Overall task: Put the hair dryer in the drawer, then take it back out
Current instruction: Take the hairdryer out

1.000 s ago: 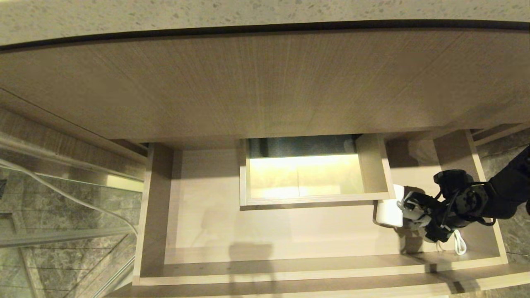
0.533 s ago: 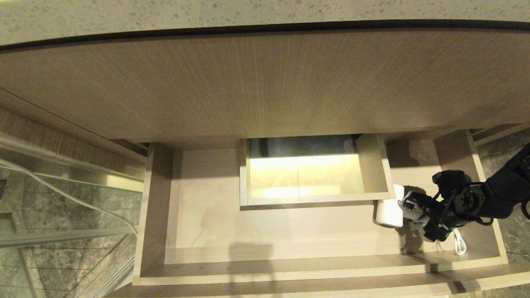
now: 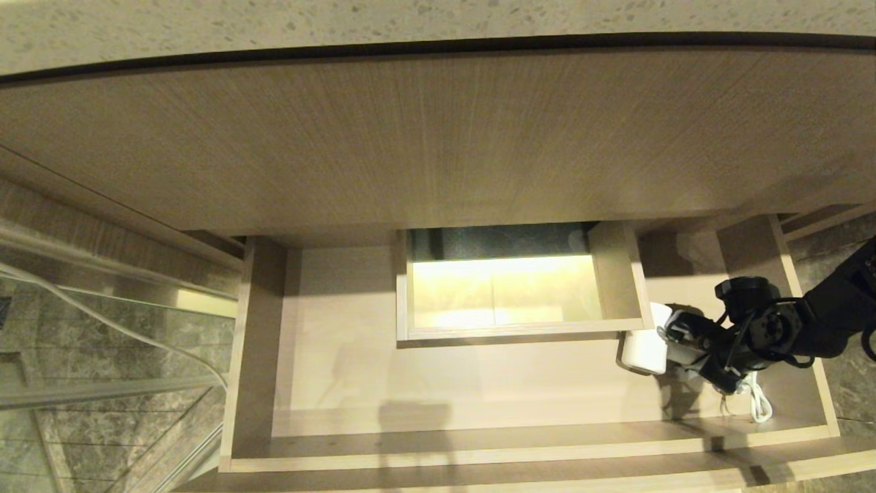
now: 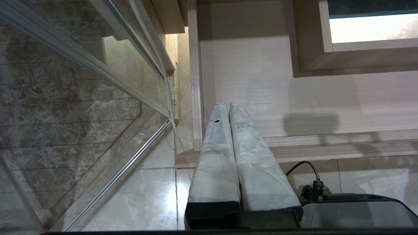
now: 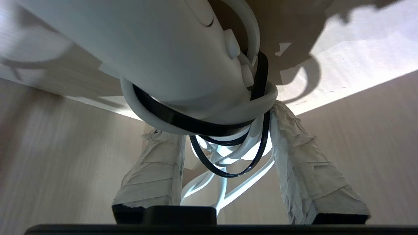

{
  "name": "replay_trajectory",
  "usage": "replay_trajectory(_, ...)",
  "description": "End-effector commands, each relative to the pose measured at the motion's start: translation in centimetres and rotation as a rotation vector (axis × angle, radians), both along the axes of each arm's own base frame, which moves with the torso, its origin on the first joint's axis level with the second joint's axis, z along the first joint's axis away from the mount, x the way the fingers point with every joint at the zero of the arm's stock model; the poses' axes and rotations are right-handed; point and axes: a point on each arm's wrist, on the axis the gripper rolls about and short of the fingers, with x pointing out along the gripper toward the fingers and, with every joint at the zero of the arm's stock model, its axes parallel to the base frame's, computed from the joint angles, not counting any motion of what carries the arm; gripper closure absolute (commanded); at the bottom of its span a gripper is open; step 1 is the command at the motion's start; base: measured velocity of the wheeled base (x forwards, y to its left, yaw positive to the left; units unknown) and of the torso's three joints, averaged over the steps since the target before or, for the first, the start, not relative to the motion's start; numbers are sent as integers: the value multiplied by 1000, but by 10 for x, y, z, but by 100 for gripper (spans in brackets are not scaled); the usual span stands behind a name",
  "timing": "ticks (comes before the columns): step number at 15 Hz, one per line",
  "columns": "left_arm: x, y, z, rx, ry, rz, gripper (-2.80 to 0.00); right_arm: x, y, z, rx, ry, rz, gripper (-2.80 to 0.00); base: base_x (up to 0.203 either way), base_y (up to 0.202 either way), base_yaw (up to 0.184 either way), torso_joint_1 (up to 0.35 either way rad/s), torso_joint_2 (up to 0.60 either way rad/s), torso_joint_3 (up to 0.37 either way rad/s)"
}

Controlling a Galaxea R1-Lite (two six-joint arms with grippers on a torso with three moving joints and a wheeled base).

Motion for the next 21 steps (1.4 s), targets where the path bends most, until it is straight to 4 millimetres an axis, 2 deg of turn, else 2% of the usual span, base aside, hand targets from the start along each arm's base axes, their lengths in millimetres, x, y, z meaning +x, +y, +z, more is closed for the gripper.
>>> replay_trajectory(1, 0, 0, 0, 0, 0, 0, 0, 0, 1, 9, -10, -21, 5, 0, 0, 0, 0, 0, 0, 0)
replay_trajectory(15, 0, 0, 0, 0, 0, 0, 0, -7, 10, 60, -40, -126, 37, 0, 0, 0, 0, 0, 0, 0)
replay_trajectory(19, 0, 0, 0, 0, 0, 0, 0, -7, 12, 64, -45, -141, 45, 0, 0, 0, 0, 0, 0, 0)
replay_trajectory(21, 0, 0, 0, 0, 0, 0, 0, -15, 13, 61, -38, -110, 44, 0, 0, 0, 0, 0, 0, 0)
